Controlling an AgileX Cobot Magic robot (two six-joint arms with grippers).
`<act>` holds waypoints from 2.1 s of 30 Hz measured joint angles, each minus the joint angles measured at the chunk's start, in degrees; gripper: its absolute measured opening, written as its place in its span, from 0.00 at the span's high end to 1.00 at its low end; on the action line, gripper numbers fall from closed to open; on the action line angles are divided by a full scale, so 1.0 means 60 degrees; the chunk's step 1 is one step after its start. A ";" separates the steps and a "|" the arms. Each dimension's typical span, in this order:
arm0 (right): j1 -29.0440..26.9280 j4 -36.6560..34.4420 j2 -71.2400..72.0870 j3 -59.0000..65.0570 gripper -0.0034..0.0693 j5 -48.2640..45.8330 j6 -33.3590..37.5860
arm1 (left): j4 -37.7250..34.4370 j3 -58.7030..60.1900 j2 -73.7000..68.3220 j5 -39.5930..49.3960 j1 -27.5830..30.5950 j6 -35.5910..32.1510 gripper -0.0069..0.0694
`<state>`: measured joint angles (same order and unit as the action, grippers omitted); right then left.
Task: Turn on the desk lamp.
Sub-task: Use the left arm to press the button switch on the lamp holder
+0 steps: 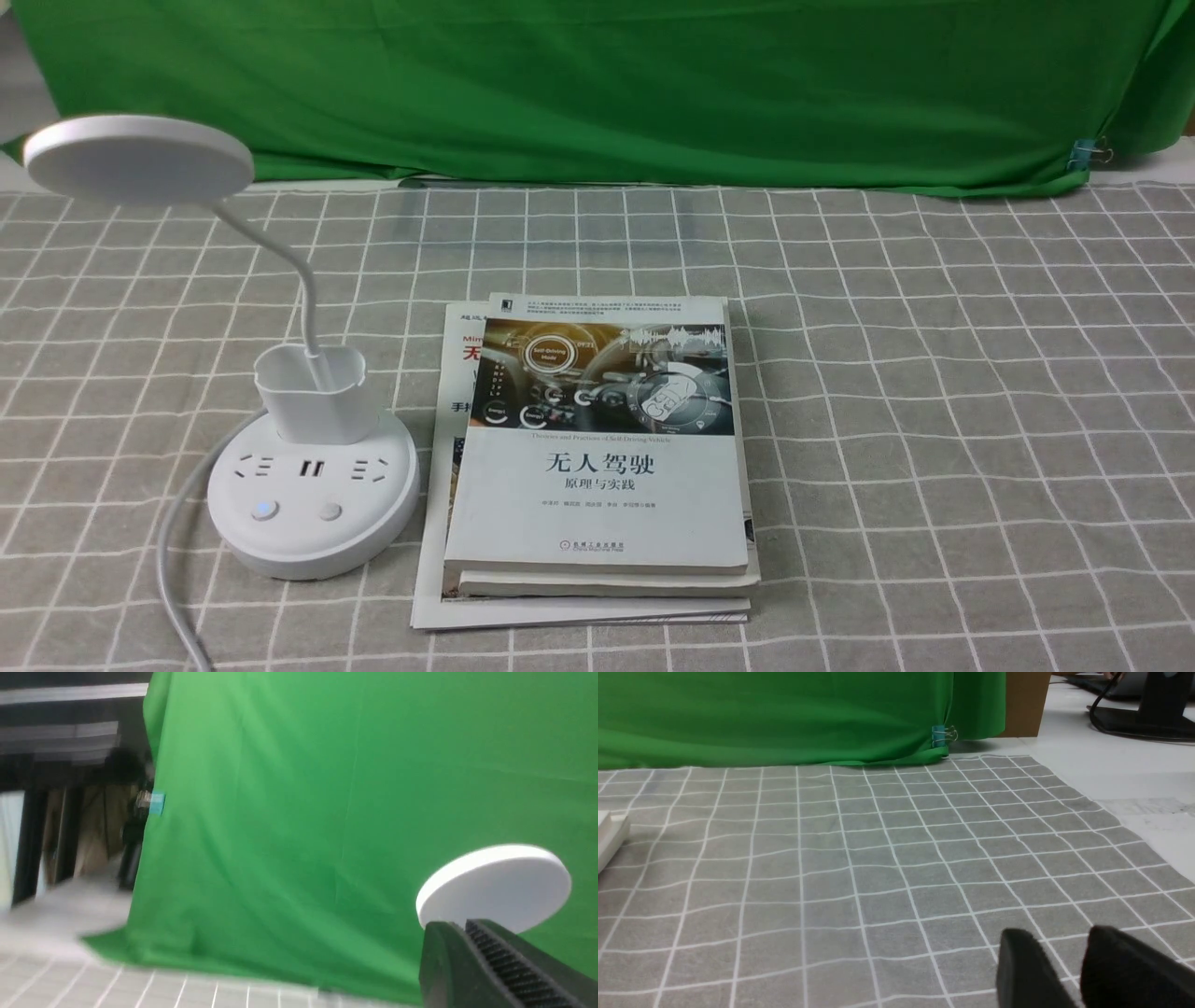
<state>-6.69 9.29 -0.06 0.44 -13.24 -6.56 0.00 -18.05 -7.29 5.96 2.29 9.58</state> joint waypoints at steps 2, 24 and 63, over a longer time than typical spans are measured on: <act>0.0000 0.0000 0.0000 0.0000 0.62 0.0000 0.0000 | 0.0000 -0.0656 -0.0652 0.1275 0.0000 0.0150 0.88; 0.0000 0.0000 0.0000 0.0000 0.62 0.0000 0.0000 | -0.3410 -0.2026 -0.7633 0.4631 0.0000 -0.2570 0.88; 0.0000 0.0000 0.0000 0.0000 0.62 0.0000 0.0001 | 0.1892 -0.4149 -1.3406 0.2797 -0.3450 0.0907 0.88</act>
<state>-6.69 9.29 -0.06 0.44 -13.24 -6.55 11.35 -42.94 -87.72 22.74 -18.41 15.02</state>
